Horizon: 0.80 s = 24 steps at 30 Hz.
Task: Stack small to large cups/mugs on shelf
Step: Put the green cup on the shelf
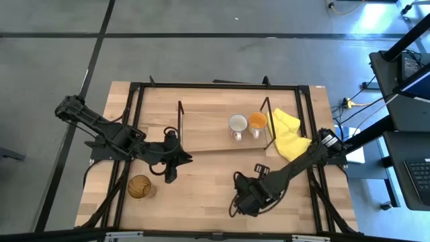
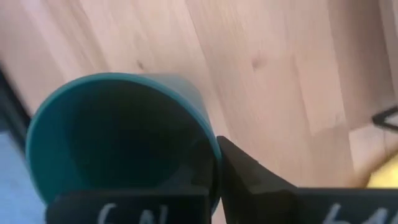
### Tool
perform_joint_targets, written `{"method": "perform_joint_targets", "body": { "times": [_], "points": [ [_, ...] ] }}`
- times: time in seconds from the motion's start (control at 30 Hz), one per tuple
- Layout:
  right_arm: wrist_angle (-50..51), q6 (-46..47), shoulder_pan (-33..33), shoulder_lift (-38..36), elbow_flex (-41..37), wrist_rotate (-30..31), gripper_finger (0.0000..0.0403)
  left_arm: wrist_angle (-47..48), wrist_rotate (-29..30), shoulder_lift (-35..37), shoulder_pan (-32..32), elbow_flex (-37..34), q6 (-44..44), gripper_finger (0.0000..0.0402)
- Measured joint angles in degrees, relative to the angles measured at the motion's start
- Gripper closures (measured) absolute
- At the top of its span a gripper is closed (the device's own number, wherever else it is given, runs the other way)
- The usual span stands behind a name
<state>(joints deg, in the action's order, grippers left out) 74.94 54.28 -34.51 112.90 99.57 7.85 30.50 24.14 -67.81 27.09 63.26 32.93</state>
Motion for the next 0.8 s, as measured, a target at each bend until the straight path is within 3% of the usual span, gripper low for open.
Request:
{"method": "perform_joint_targets", "body": {
  "times": [0.4, 0.63, 0.8],
  "points": [
    [3.9, -11.8, 9.4, -0.1, 13.2, -0.1, 0.0396, 2.1, 2.4, 0.0, 0.0, 0.0, 4.7, 0.0345],
    [10.0, -28.5, 19.0, -0.1, 23.8, 7.5, 0.0396, 5.0, 3.7, 0.0, 0.3, 0.0, 7.9, 0.0345],
    [11.0, -36.6, 27.0, -0.1, 27.5, 6.0, 0.0396, 5.0, 3.8, 0.0, 0.5, 0.0, 10.0, 0.0345]
  ]
}}
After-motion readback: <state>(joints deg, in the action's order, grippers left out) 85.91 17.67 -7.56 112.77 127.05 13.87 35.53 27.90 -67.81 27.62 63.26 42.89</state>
